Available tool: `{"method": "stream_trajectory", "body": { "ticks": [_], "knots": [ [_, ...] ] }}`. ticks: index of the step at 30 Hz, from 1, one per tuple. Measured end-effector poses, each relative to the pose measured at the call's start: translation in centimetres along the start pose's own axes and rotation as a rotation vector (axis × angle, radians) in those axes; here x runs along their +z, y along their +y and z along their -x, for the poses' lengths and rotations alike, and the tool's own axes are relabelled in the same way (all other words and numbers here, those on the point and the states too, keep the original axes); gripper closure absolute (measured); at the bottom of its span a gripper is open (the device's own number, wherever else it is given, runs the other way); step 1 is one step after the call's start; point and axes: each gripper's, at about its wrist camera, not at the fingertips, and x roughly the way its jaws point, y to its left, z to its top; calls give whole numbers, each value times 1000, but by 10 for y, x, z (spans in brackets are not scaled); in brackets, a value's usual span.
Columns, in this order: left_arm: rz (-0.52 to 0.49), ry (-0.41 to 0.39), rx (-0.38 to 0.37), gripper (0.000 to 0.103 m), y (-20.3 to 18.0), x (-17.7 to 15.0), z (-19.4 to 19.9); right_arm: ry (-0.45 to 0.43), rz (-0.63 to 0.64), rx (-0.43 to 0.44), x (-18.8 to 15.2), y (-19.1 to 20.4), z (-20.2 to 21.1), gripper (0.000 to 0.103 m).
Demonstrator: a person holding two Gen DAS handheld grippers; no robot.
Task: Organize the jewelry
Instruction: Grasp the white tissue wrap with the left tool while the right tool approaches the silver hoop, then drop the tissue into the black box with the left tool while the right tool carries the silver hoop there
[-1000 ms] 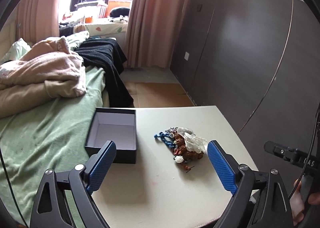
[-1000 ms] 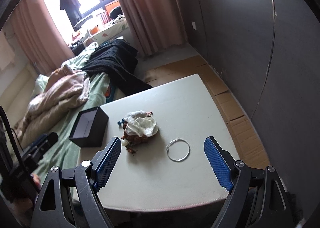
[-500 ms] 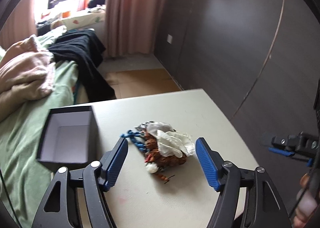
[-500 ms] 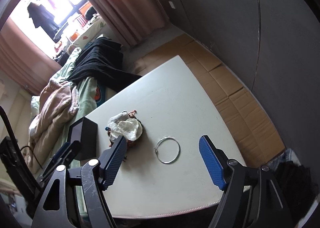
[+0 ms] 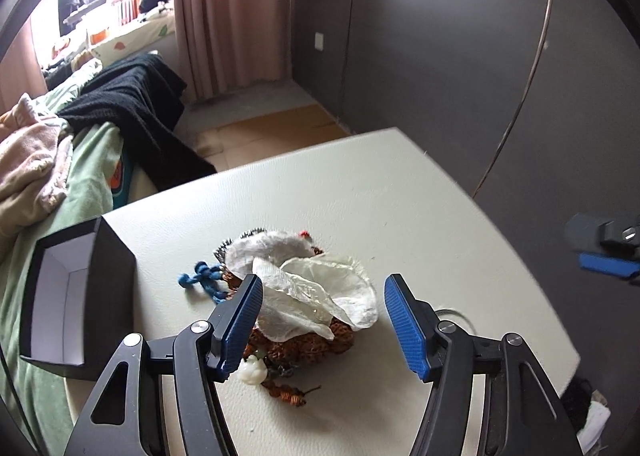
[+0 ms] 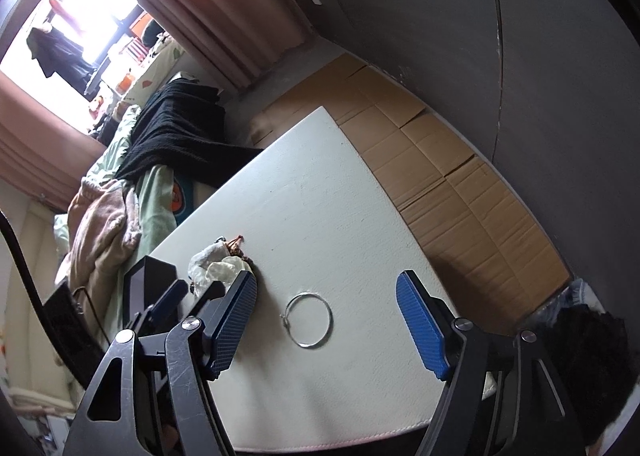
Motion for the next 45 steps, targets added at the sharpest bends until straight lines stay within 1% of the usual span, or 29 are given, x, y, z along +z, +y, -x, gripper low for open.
{"method": "stream_trajectory", "body": {
  "ticks": [1,2,3,4,5,6,7,8,9,10,12,14,16,23,26,29,31,34,39,41,42,45],
  "knots": [
    [-3,14,5,42,0,0,-5,-1,2,-8,1,0,-1,29],
    [-7,26,13,50,0,-1,-10,-2,5,-15,3,0,-1,29],
    [-13,32,23,54,0,0,-13,-2,7,-16,3,-1,-2,29],
    [-19,35,33,63,0,0,-16,0,9,-16,5,0,-3,29],
    [-32,41,46,78,0,0,-18,2,10,-15,5,0,-4,29],
    [-41,47,65,88,2,0,-19,4,11,-14,6,0,-5,29],
    [-40,53,80,100,4,0,-20,6,15,-15,6,1,-6,29],
    [-26,52,70,100,8,1,-19,8,19,-17,6,3,-7,29],
    [2,43,33,101,14,2,-16,11,30,-19,6,5,-9,29],
    [20,34,13,102,19,3,-11,18,46,-22,6,7,-11,29],
    [41,-7,5,102,24,7,2,34,65,-28,4,10,-16,29],
    [68,-45,-14,102,33,9,17,52,79,-27,1,12,-21,35],
    [87,-64,-19,102,38,9,27,80,96,-34,-2,15,-29,40],
    [128,-119,-29,102,53,11,53,193,197,-82,-18,33,-66,40],
    [141,-131,-27,102,59,8,61,221,233,-118,-25,39,-76,40],
    [152,-143,-17,102,66,5,70,247,237,-140,-30,44,-85,40],
    [168,-147,-21,102,73,3,75,251,248,-159,-33,48,-88,40],
    [186,-160,-21,102,82,-1,86,235,302,-228,-39,57,-92,40],
    [204,-189,-17,102,93,-6,104,224,351,-306,-46,66,-96,40],
    [210,-199,-11,102,98,-8,109,211,385,-342,-49,70,-97,45],
    [214,-202,-7,102,101,-8,111,204,399,-353,-50,72,-96,51],
    [234,-212,6,102,110,-11,116,200,395,-334,-49,70,-92,52]
  ]
}}
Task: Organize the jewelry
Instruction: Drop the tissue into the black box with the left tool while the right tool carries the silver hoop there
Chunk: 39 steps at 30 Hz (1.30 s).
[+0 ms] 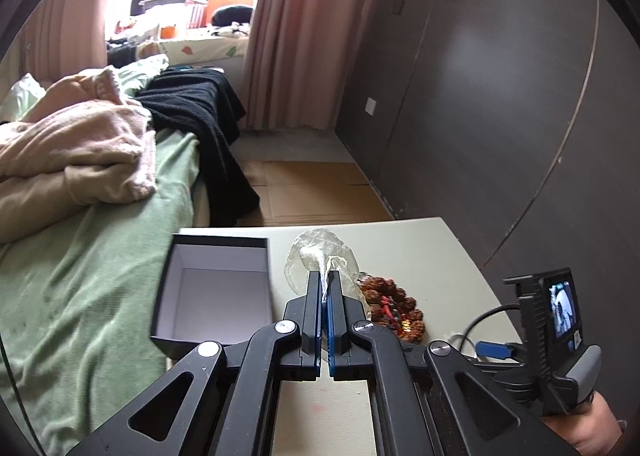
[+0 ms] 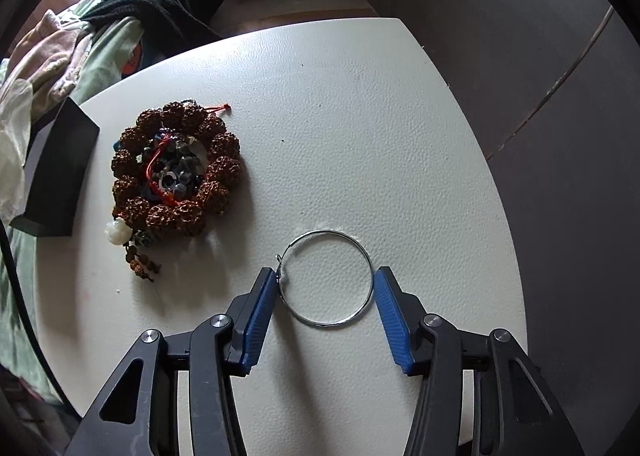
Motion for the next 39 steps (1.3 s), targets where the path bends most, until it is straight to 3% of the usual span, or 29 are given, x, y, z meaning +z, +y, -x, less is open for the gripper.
{"method": "stream_trajectory", "body": {
  "ticks": [5,10,18,19,21,23,25,28,34,39],
  "knots": [
    [48,-15,12,102,20,4,6,-22,-58,87,-3,-12,11,52],
    [123,-22,20,102,43,9,7,-107,-109,193,0,-23,38,52],
    [206,-18,-3,99,66,18,-5,-174,-100,299,12,6,48,52],
    [219,-6,-17,94,68,19,-8,-177,-97,322,15,12,49,52],
    [239,10,-14,75,73,22,-12,-191,-82,355,20,23,50,52],
    [264,-7,1,38,78,23,-9,-213,-64,385,23,36,53,52],
    [299,-54,18,22,85,25,0,-231,-52,426,26,44,57,52],
    [321,-94,22,18,94,29,9,-253,-39,486,34,58,58,52],
    [372,-65,34,18,112,30,7,-279,-26,627,49,90,52,52],
    [389,-89,82,18,127,30,17,-267,-32,717,52,112,46,52]
  ]
}}
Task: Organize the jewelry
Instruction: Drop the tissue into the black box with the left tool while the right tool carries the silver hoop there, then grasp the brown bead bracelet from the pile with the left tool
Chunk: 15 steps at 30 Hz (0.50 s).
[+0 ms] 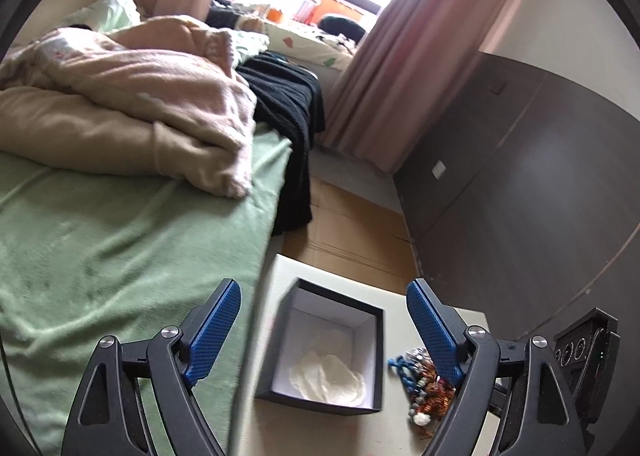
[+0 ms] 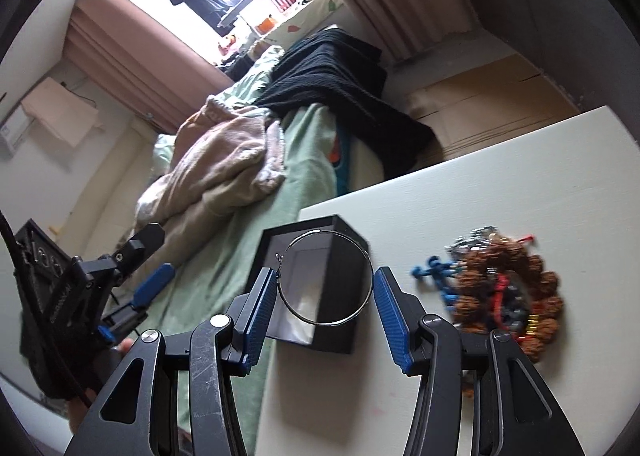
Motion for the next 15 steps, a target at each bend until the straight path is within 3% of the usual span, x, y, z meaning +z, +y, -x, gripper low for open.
{"method": "stream_trajectory", "body": {
  "ticks": [6,9,15],
  "knots": [
    [63,-25,-1,18,19,5,10,21,23,90,7,23,-30,50],
    [64,-28,16,18,18,5,10,73,16,126,4,26,-42,29],
    [9,-23,-25,18,-3,-3,7,44,-23,27,5,6,-24,28]
  ]
}}
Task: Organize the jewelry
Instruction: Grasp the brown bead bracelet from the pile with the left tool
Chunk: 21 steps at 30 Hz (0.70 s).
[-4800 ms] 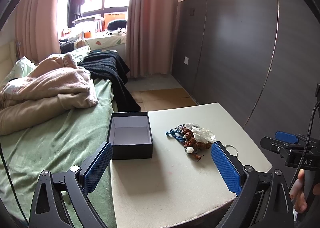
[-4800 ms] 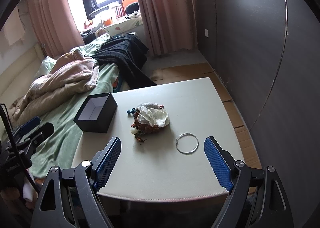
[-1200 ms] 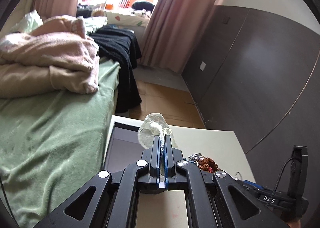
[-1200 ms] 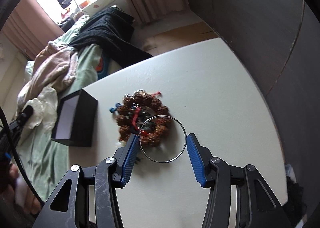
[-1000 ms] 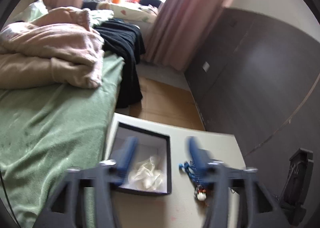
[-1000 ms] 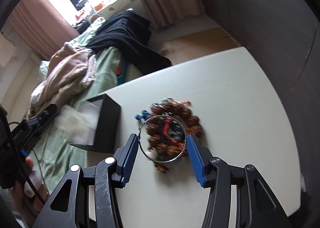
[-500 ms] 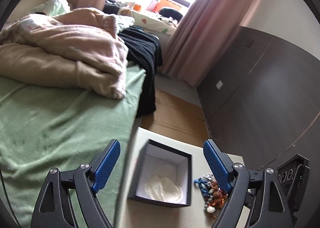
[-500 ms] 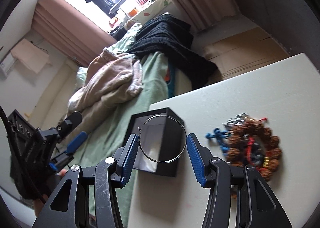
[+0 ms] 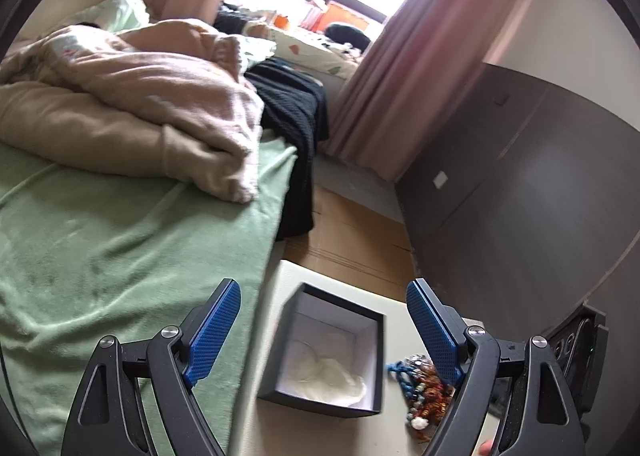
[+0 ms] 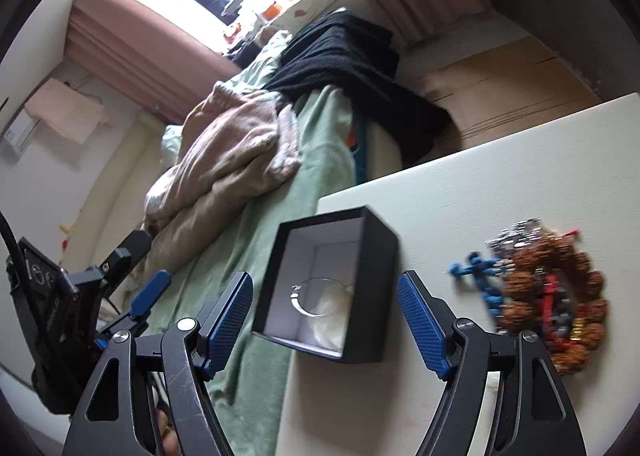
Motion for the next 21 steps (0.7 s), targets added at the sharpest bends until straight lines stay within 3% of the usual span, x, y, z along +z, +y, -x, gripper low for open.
{"method": "stream_trajectory", "body": {
  "ticks": [5,12,21],
  "knots": [
    [-69,-21,-23,18,-25,-10,5,-97,-16,-86,3,-18,43,28],
    [-144,-6,-22,18,-52,-28,3,-130,-71,-158,-1,-45,90,28],
    [-199,105,-86,18,-86,-57,-18,-123,-87,-291,-5,-67,121,28]
  ]
}}
